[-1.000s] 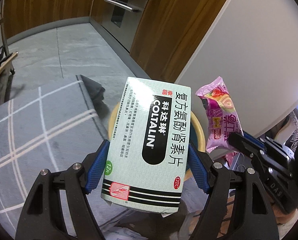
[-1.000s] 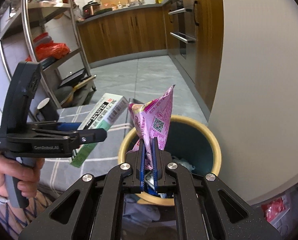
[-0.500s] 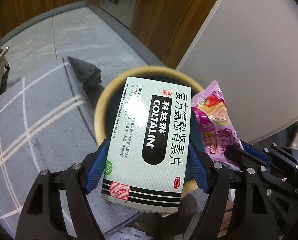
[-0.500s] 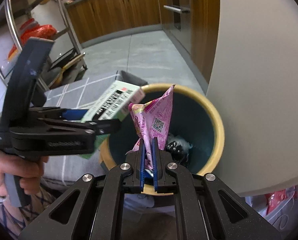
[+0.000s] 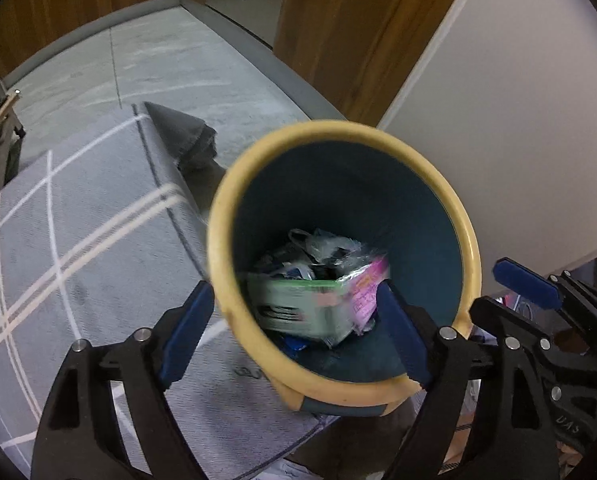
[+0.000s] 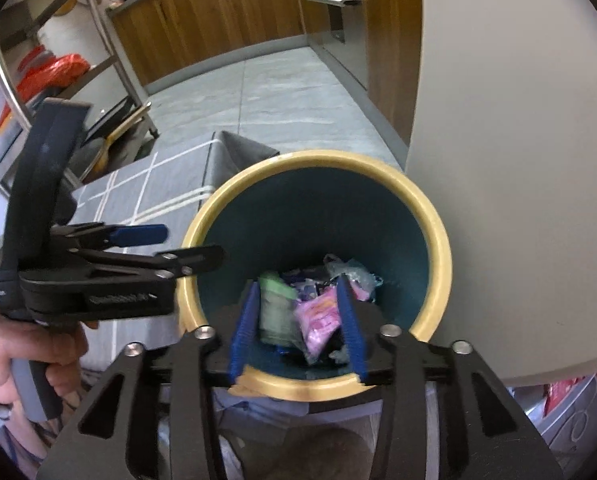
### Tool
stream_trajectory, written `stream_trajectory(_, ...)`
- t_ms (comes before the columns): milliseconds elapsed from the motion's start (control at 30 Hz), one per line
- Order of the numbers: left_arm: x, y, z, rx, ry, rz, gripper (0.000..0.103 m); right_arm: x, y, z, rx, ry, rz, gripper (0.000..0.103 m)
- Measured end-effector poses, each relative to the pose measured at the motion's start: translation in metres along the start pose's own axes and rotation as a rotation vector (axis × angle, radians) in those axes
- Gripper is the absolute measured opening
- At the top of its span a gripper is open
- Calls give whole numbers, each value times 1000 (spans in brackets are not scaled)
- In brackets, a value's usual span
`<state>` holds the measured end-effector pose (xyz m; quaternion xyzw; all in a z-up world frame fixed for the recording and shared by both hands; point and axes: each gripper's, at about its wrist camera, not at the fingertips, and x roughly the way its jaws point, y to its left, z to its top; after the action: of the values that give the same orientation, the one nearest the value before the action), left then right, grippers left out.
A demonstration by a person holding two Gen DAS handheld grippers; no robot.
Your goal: Collect trash
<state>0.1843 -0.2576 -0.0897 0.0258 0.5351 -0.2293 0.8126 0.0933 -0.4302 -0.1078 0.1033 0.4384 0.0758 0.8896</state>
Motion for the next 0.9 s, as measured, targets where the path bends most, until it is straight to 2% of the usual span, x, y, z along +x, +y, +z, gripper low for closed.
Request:
stream_trajectory(67, -6, 3, 0, -5, -10, 6, 84, -4, -3, 1, 18, -15, -3, 55)
stream_trajectory(200, -21, 6, -1, -7, -39, 13, 88, -15, -9, 1, 52, -55, -16, 76)
stream_trajectory(333, -42, 6, -3, -33, -62, -25, 89, -30, -13, 1, 87, -90, -39, 88)
stream_trajectory(433, -66, 2, -8, -27, -105, -16, 97, -46, -13, 0, 94, -126, -50, 93)
stream_trajectory(533, -84, -5, -14, -3, -135, -5, 97, -58, -10, -1, 91, -159, -70, 97)
stream_trajectory(667, -114, -12, -25, 33, -184, 8, 97, -71, -4, -5, 92, -164, -121, 98)
stream_trajectory(800, -142, -18, -39, 36, -249, -8, 97, -89, -1, -13, 85, -185, -111, 98)
stream_trajectory(900, -157, -23, -48, 39, -308, 20, 97, -100, 1, -21, 73, -197, -100, 98)
